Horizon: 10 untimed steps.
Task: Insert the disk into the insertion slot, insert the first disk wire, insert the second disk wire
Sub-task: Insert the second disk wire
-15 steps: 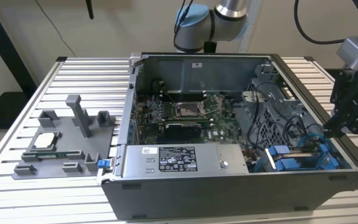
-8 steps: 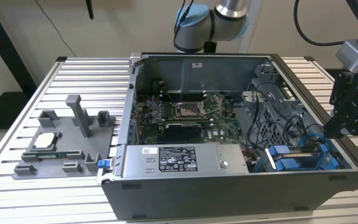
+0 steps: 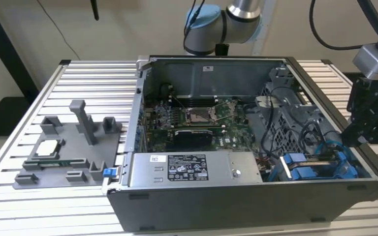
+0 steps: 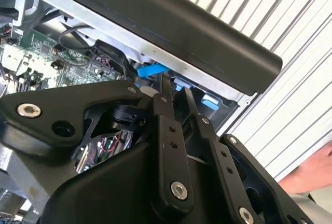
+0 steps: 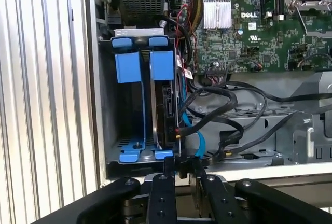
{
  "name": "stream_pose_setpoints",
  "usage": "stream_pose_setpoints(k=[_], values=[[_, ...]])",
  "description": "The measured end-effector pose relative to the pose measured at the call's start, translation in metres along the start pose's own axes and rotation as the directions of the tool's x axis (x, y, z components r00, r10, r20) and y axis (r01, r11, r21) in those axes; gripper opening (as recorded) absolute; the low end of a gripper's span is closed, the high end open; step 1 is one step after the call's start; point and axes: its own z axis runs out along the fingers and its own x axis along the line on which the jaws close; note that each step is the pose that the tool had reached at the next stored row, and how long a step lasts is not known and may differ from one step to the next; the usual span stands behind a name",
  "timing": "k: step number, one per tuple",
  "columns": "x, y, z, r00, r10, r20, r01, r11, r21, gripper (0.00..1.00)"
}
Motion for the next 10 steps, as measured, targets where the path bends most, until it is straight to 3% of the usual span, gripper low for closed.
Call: stream_pose_setpoints(k=[1, 4, 10], values=[[0.0000, 0.0000, 0.0003, 1.0000, 0.000, 0.0014, 0.000, 1.0000, 0.0000, 0.00], [0.0000, 0.0000, 0.0010, 1.0000, 0.000, 0.0055, 0.000, 1.0000, 0.0001, 0.00], [0.0000, 0.0000, 0.0008, 1.0000, 0.000, 0.0064, 0.000, 1.0000, 0.0001, 0.00]])
